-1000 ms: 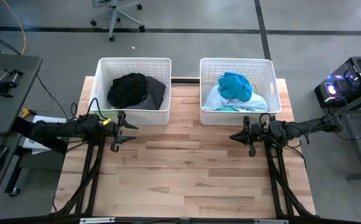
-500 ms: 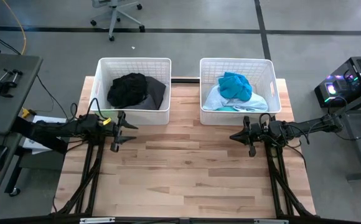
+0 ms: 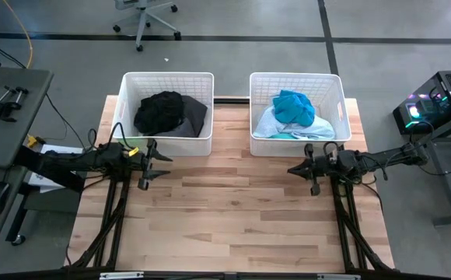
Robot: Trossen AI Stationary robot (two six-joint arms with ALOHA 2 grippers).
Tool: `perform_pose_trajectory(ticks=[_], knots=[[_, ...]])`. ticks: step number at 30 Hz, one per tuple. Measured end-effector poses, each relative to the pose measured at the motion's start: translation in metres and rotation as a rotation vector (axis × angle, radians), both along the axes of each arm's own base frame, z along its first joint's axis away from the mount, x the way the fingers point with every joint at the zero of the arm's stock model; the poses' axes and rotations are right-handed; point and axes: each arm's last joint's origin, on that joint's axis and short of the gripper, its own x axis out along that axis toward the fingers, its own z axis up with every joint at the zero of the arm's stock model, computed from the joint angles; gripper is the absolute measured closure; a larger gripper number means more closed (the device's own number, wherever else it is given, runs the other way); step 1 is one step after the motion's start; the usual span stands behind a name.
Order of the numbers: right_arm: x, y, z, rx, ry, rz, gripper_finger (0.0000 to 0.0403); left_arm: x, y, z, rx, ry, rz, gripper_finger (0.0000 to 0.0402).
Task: Sort clothes
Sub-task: Return to Home Position
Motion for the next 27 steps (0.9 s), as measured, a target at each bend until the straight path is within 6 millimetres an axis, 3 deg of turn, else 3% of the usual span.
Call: perform_pose_trajectory(ticks=[8,14,22,27], knots=[[-0.001,0.0,0.017,0.011,-0.175,0.012,0.0402,0.0,0.0,0.0,0.0,0.0,0.0,0.0216],[-0.001,0.0,0.017,0.094,-0.175,0.004,0.0402,0.0,0.0,0.0,0.0,0.0,0.0,0.0216],[-0.001,0.0,0.017,0.34,-0.156,0.02,0.0402,0.0,0.0,0.0,0.0,0.0,0.0,0.0216],[-0.002,0.001,0.023,0.211,-0.224,0.053,0.0402,0.0,0.0,0.0,0.0,0.0,0.0,0.0216]])
